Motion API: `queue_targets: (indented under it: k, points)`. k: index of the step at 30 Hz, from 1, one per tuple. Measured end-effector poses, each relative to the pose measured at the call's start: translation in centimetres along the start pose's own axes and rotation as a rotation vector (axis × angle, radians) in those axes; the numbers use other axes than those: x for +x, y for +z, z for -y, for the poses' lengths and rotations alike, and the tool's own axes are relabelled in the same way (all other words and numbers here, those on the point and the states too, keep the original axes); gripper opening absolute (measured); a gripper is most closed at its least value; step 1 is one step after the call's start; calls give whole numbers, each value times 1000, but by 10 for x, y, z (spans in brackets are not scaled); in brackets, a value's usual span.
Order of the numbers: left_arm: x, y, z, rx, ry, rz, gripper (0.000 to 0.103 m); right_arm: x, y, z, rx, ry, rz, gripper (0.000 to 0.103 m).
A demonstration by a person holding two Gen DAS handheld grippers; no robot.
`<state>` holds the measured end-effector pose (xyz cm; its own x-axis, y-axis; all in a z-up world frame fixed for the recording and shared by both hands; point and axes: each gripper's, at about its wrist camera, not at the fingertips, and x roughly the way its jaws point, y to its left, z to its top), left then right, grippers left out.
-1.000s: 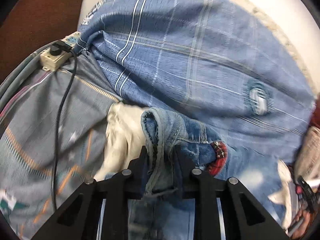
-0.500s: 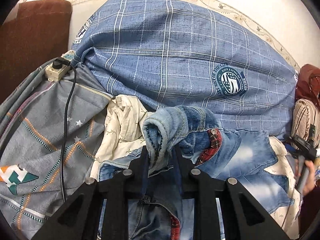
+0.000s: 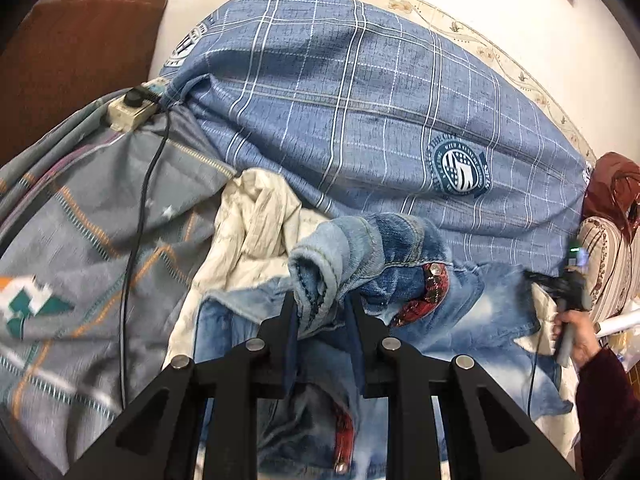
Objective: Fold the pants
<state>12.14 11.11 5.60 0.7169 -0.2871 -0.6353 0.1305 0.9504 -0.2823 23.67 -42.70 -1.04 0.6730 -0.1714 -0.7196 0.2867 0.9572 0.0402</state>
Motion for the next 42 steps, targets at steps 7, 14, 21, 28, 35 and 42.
queue_targets:
  k: [7,14,21,28,35,42]
  points:
    - [-24,-47,-22,-42,33,-53,14,-127,-63,21,30,38,147,5]
    - [-9,-96,-85,-263,51,-261,8,-174,-168,42,5,54,28,9]
    - [-37,-80,-81,-194,118,-200,8,-180,-227,88,209,178,-173,9]
    - [-42,-59,-8,-27,68,-155,40,-191,-215,85,414,394,-129,10]
    - [-16,-84,34,-10,37,-237,77,-172,-202,51,497,521,-121,10]
    - [11,-106,33,-133,20,-338,77,-182,-212,40,491,579,57,11]
